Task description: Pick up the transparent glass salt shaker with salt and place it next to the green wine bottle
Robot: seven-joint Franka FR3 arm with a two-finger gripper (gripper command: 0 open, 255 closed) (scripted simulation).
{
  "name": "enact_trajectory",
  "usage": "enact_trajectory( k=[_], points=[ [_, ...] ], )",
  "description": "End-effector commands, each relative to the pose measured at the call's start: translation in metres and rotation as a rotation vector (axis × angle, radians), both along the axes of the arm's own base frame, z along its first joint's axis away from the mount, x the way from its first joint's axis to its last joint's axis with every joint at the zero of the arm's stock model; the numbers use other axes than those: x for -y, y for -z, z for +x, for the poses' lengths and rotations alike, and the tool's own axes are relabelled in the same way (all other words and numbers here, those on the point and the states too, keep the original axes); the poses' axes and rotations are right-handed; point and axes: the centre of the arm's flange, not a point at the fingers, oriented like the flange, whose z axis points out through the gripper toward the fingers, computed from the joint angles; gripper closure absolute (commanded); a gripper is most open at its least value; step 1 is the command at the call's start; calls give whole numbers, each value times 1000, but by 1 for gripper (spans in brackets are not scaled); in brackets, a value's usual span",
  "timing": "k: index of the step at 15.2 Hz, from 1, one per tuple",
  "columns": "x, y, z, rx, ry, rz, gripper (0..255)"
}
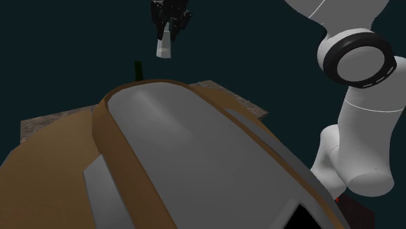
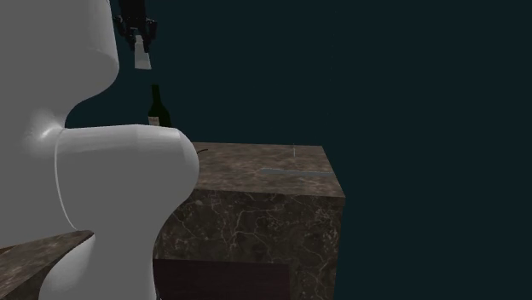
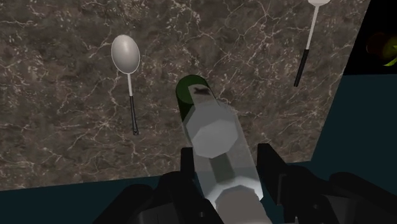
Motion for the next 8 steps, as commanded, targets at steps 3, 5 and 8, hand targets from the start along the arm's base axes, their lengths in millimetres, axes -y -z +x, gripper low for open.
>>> enact_trajectory(
  k=[3, 5, 8],
  points=[
    [-1, 22, -1, 1, 0, 0, 255],
    [-1, 32, -1, 1, 0, 0, 255],
    [-1, 48, -1, 1, 0, 0, 255]
  ],
)
